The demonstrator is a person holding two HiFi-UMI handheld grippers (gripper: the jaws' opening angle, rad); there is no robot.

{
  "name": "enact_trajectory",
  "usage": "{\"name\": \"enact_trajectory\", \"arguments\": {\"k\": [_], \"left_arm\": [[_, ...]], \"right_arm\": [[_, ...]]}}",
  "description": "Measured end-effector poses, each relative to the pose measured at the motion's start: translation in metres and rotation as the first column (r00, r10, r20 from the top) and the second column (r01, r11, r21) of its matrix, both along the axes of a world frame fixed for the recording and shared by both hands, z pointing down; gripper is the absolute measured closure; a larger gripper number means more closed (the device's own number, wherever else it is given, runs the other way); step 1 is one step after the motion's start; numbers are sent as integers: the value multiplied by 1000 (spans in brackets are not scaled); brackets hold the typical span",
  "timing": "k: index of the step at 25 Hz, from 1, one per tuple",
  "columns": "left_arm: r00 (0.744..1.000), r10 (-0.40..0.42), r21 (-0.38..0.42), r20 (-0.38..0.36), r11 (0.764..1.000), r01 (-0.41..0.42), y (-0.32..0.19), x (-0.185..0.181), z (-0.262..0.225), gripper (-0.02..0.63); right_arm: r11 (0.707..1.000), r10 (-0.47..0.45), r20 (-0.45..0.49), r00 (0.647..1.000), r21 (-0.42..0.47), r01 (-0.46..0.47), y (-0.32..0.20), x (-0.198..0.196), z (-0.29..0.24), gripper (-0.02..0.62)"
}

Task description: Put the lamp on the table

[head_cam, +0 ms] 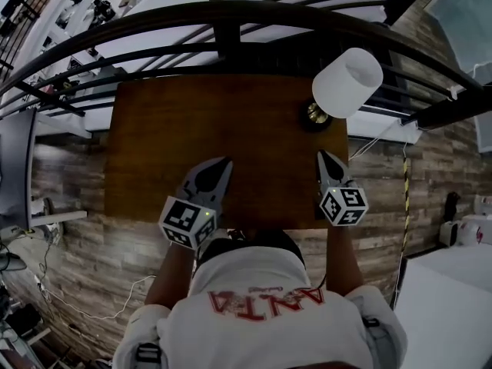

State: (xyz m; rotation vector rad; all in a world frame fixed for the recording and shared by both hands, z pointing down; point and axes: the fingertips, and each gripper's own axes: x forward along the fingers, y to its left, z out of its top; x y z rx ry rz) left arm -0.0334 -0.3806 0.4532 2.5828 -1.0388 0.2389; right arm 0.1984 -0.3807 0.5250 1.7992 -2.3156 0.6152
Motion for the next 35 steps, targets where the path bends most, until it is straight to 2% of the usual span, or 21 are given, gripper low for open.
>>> {"name": "enact_trajectory", "arguments": {"k": [7,15,23,35], "left_arm": [[999,32,76,-36,997,-29,27,-18,-33,597],[997,45,152,-54,988,-37,56,-38,-70,597],[997,45,195,-59,980,-33,68,-57,-85,597],[996,61,203,-70,978,-45,65,-54,-89,597]], "right_arm": [[994,-11,-19,1000,112,13,35,-33,-74,594],[971,-5,-68,998,237,21,72,-57,-148,594],[962,-10,-111,994,269,40,81,-76,-161,594],[954,0,-153,988,296,46,76,-74,-171,594]]}}
